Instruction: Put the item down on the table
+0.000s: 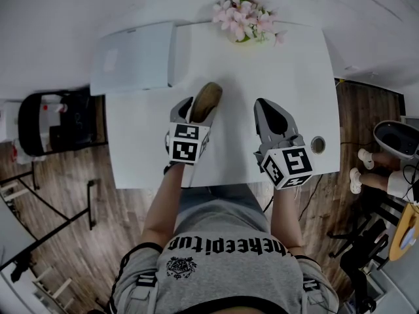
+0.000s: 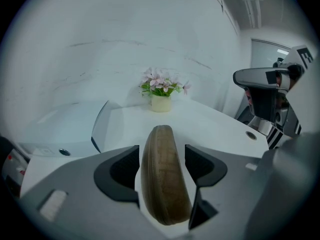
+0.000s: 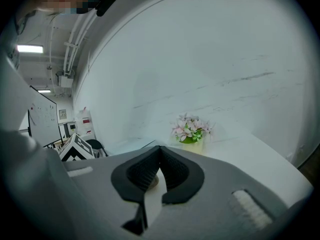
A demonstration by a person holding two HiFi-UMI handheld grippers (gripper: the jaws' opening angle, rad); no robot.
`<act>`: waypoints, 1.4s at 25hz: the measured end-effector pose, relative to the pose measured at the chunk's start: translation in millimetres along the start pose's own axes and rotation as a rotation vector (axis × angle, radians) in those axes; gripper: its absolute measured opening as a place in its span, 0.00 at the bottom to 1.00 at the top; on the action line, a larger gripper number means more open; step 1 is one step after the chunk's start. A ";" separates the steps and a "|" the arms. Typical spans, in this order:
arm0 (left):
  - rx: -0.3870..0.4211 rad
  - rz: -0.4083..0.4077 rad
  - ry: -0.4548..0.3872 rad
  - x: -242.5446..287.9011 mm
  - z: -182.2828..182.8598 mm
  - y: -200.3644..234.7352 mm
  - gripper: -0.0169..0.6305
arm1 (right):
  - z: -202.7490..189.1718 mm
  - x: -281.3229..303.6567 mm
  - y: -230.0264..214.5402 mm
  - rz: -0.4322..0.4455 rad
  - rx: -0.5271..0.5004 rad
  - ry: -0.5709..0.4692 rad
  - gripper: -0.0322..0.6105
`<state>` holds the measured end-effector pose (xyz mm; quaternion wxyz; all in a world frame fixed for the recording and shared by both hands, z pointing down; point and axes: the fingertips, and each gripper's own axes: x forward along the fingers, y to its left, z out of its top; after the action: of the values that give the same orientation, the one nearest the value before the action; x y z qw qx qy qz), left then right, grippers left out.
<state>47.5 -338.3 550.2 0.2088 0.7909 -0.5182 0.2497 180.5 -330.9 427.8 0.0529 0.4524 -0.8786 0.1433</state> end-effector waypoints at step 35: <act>0.051 -0.062 -0.370 -155.9 60.0 18.0 0.05 | 14.5 -50.5 88.8 -0.125 -0.068 -0.083 0.05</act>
<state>-11.2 -268.8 408.9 0.0973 0.8439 -0.5168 0.1063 138.7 -247.1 384.6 0.0407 0.5099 -0.8545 0.0906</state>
